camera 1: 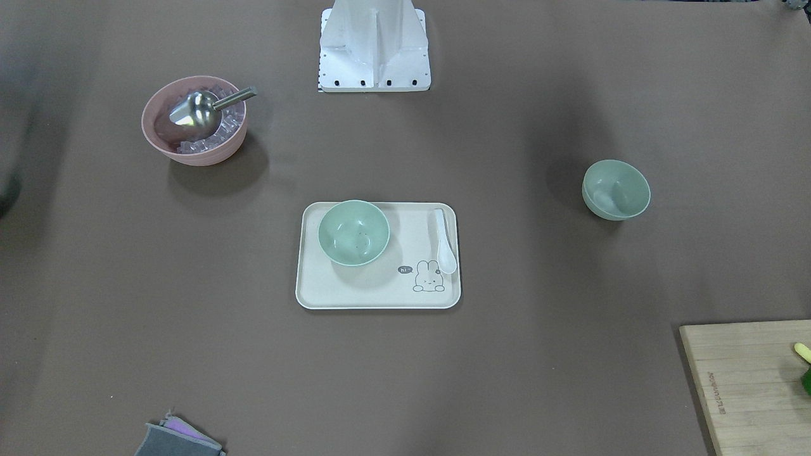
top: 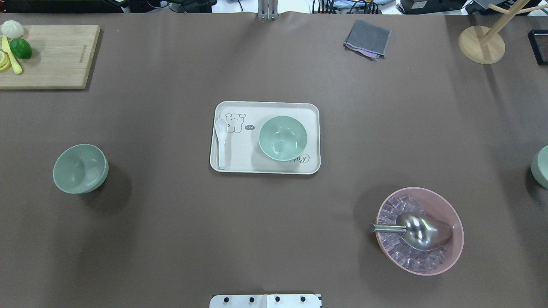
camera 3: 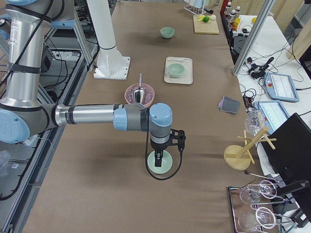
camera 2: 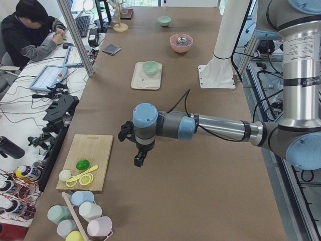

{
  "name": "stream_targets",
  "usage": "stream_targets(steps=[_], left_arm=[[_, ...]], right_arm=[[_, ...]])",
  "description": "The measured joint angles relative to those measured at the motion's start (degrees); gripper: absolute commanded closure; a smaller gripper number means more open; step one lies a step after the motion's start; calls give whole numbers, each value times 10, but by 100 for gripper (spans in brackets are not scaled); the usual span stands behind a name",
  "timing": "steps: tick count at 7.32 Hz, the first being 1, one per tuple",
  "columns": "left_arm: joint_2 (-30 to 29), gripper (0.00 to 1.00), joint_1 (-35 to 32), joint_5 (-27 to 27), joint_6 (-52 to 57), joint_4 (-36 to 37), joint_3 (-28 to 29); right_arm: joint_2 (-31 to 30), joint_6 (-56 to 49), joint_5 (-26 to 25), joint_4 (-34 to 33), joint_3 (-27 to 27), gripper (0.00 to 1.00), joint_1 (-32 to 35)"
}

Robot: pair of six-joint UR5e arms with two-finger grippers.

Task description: Stack green bowls together

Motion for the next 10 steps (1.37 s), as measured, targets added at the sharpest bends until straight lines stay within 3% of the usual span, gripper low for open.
stream_targets(steps=[6, 10], left_arm=[[-3, 1, 2, 2, 0, -5, -4], [-17, 1, 4, 0, 4, -6, -4]], right_arm=[[6, 2, 0, 1, 0, 0, 0], [53, 1, 1, 1, 25, 0, -1]])
